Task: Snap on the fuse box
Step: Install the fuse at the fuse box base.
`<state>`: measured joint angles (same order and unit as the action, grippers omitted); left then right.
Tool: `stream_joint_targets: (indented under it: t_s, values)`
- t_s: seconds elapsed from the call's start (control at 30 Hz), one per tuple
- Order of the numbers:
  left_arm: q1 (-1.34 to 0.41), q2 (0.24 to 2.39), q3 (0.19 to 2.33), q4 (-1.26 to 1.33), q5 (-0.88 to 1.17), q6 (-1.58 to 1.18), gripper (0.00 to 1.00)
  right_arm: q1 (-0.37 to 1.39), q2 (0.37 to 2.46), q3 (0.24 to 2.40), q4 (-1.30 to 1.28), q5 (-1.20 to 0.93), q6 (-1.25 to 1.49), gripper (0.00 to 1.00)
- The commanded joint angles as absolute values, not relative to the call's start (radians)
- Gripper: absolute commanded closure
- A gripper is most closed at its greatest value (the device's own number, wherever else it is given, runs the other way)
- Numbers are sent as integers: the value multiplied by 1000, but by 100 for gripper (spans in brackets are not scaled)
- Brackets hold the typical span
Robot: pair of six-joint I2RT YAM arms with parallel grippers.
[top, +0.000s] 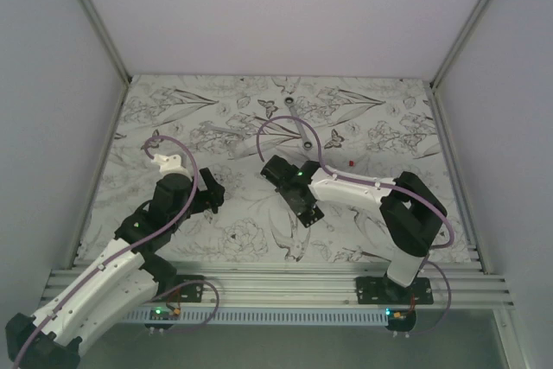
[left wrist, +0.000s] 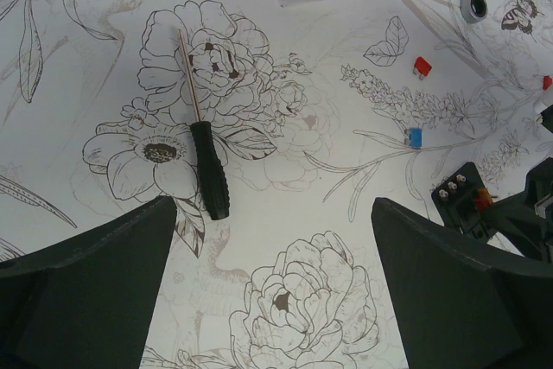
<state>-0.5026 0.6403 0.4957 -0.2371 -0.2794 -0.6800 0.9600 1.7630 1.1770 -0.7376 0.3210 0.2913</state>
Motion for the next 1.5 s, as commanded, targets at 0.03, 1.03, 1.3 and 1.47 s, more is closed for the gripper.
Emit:
stream_joint_targets:
  t_s: [0.03,1.03,1.3,1.47]
  values:
    - [-495,630,494,-258,-293,-681,0,974,1780,1214,-761,333,273,100]
    - [-495,631,495,-255,-288,-684,0,977,1815,1247,-778,336,275,100]
    - [-495,632,496,-257,-288,-684,0,977,1839,1259,-793,323,274,100]
    - [-496,632,495,-257,-287,-684,0,977,1836,1267,-811,318,275,100]
